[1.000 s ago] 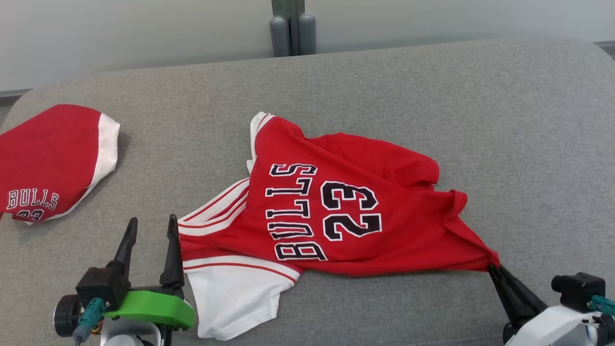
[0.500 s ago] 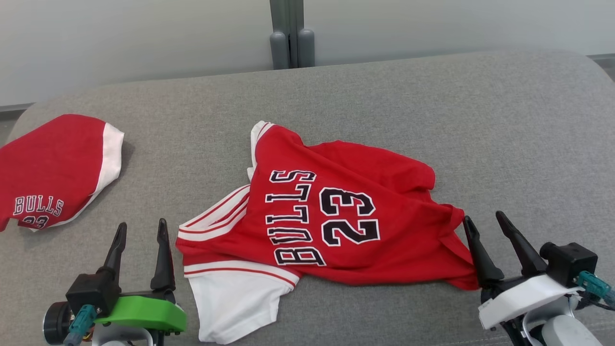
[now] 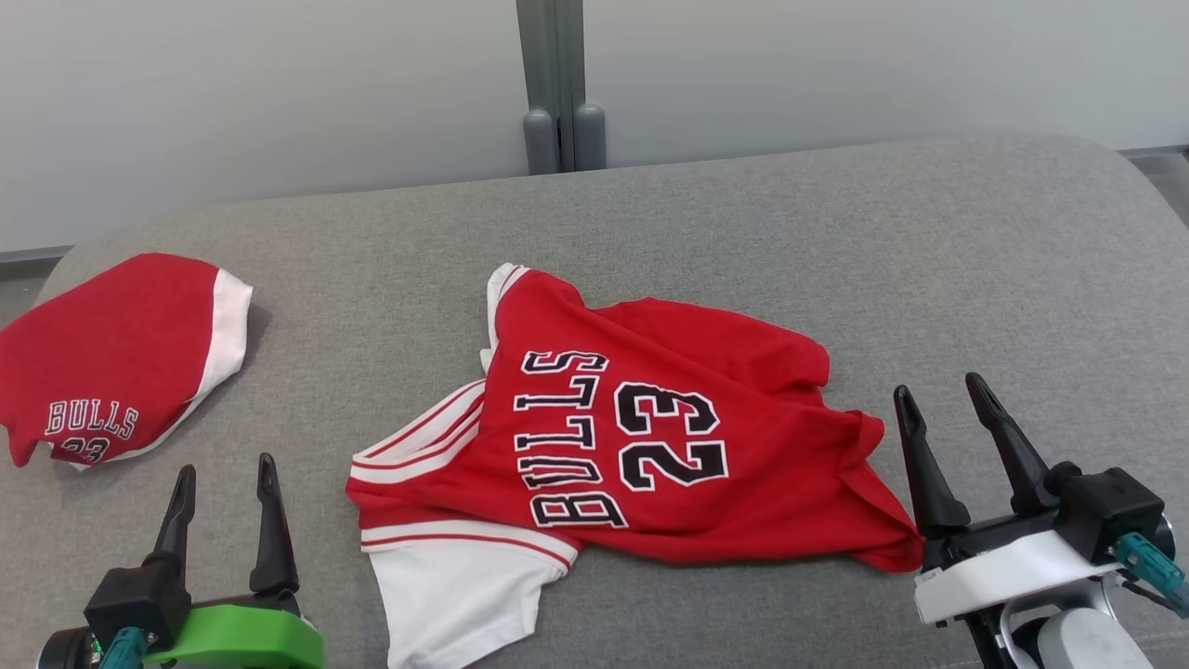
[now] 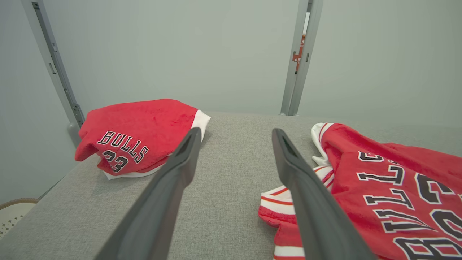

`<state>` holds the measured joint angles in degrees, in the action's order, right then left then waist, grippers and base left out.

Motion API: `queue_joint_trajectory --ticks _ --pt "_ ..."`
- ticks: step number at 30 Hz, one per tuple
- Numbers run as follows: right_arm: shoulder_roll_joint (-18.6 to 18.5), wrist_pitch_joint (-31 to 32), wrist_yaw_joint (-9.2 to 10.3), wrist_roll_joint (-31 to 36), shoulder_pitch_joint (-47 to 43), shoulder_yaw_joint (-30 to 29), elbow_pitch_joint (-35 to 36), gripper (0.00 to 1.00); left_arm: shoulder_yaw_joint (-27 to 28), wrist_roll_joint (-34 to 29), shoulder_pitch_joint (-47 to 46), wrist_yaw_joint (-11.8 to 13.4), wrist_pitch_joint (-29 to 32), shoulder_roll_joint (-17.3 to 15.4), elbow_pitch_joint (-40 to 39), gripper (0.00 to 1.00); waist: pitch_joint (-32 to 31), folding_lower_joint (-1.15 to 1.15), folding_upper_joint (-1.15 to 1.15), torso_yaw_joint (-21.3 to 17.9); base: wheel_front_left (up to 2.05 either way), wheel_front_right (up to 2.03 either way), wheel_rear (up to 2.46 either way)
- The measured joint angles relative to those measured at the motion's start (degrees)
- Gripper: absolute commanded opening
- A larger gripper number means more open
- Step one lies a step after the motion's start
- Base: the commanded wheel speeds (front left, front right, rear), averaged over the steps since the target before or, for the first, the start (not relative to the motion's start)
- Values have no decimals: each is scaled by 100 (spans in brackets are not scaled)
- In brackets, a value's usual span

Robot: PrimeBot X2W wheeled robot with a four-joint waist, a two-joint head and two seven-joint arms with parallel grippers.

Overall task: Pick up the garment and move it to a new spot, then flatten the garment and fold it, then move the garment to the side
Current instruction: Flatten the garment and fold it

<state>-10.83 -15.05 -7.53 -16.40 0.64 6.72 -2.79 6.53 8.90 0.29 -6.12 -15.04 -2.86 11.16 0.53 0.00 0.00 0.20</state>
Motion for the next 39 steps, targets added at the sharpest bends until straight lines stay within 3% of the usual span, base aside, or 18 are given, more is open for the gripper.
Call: queue_joint_trajectory --ticks 15,39 --pt "215 0 0 90 -500 -426 -15 100 -304 -163 339 -100 0 -157 -113 100 -172 0 0 13 0 0 0" --pt "253 0 0 238 -512 -339 -76 100 -333 -105 357 -116 0 -178 -105 100 -201 0 0 45 0 0 0"
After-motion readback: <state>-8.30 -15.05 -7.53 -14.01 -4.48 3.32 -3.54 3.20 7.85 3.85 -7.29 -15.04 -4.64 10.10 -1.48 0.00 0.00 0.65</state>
